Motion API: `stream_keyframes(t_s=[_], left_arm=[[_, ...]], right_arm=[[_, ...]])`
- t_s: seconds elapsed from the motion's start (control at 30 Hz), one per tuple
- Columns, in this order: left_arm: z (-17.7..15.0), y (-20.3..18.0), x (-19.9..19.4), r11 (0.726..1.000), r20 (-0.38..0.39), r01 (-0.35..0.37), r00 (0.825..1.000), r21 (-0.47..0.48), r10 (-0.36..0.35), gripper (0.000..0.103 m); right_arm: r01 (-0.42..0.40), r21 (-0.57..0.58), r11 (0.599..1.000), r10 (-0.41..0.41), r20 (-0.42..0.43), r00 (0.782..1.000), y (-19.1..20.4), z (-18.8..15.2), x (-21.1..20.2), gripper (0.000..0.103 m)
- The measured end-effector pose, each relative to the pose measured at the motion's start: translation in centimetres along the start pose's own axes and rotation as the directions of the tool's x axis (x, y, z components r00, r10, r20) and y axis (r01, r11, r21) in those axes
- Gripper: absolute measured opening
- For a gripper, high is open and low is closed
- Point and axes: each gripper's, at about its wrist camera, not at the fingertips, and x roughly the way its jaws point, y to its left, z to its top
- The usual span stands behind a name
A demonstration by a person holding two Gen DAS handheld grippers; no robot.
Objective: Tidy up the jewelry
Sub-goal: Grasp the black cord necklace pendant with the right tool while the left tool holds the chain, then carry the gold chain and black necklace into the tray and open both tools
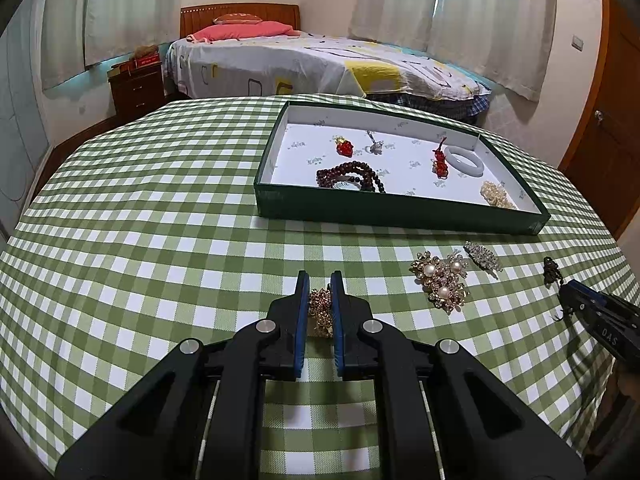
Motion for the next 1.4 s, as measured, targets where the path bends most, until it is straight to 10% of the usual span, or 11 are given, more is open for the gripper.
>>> stream_keyframes(t_s=[1.4], left_arm=[[4.5,-2.0,-4.5,0.997,0.125,0.072,0.989,0.018,-0.074,0.011]], right_arm=[[-0.126,-0.036,0.991,0.131,0.164,0.978,3.0,5.1,-4.4,0.018]])
